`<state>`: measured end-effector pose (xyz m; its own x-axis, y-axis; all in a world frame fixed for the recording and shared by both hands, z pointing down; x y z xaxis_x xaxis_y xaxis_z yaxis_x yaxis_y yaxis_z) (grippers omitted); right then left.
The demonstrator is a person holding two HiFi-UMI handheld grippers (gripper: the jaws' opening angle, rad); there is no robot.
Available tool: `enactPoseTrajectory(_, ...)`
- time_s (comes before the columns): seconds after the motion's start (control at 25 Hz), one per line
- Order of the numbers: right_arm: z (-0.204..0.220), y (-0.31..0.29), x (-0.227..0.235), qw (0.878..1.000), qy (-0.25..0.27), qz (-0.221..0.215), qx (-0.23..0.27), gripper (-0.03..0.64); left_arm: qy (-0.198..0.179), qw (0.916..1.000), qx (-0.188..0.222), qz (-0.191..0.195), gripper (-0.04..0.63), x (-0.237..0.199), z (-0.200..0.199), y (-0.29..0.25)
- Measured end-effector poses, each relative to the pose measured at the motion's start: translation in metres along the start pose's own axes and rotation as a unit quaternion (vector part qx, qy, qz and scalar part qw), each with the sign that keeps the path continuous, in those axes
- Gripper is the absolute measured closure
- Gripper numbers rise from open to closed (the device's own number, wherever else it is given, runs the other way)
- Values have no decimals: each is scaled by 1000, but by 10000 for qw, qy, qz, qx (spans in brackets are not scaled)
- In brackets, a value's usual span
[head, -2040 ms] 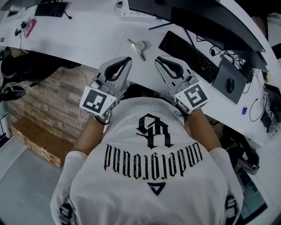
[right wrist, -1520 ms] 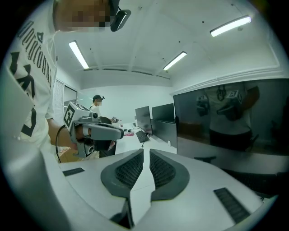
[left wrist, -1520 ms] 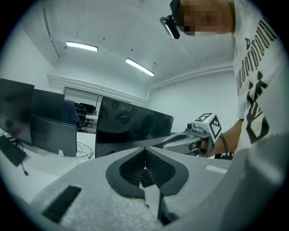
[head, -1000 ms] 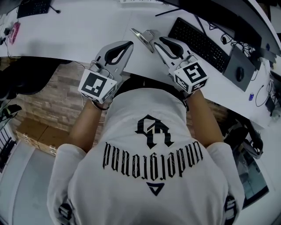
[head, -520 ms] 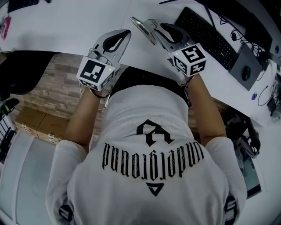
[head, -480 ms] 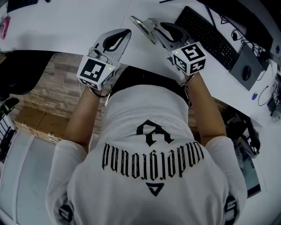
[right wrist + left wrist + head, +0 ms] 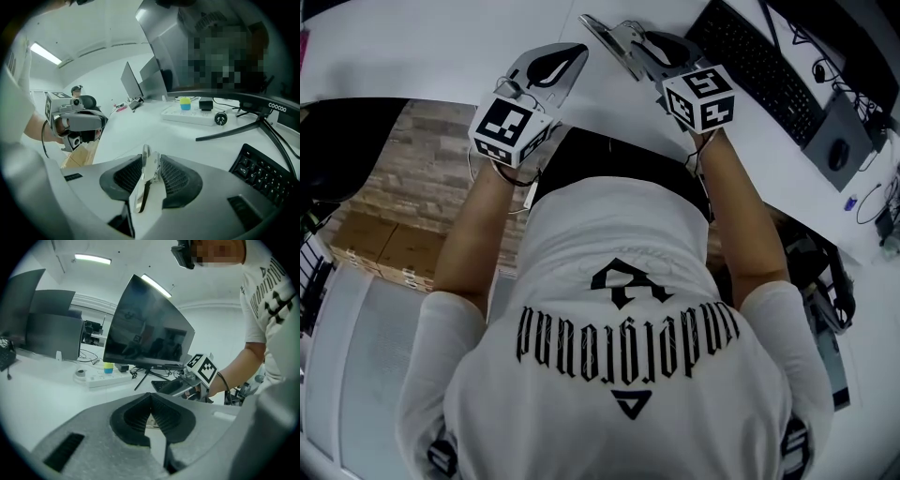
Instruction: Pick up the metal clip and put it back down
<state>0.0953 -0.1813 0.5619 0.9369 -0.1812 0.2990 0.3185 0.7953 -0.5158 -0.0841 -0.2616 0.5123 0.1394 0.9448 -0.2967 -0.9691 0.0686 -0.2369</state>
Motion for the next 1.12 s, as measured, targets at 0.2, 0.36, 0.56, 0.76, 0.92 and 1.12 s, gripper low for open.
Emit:
enactPoseTrajectory(0.2, 11, -11, 6, 9998, -107, -7, -136, 511, 70, 9999, -109, -1, 583, -5, 13, -6)
enactPoseTrajectory(0.36, 16, -19, 4, 9997, -150, -66, -195, 512, 103, 9997, -221, 4, 583, -7, 22, -9)
enactPoseTrajectory(0.56, 19, -24, 3, 9994, -232, -107, -217, 512, 155, 9995, -285, -42, 583, -9, 27, -10)
enactPoseTrajectory(0.76, 23, -24, 3, 9993, -314, -99, -178, 540, 161, 9994, -284, -77, 583, -9, 28, -8)
enactPoseTrajectory(0.92, 23, -24, 1, 9993, -304, -139, -142, 552, 320, 9991, -208, -163, 583, -10, 29, -6)
enactPoseTrajectory(1.12, 22, -25, -3, 9994, -232, -218, -130, 571, 361, 9990, -184, -166, 583, -7, 29, -6)
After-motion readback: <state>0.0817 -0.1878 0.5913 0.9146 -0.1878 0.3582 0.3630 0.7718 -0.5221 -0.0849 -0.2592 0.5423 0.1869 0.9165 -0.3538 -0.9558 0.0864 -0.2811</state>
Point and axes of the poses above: the fingertips, and each gripper's own axes: y backward along the fingers, x to its right, z out of its underside, the point moved 8 cm from there along y, backward along the fingers, and after that the axes turned 10 degrees about x, right-handed, at the moved point
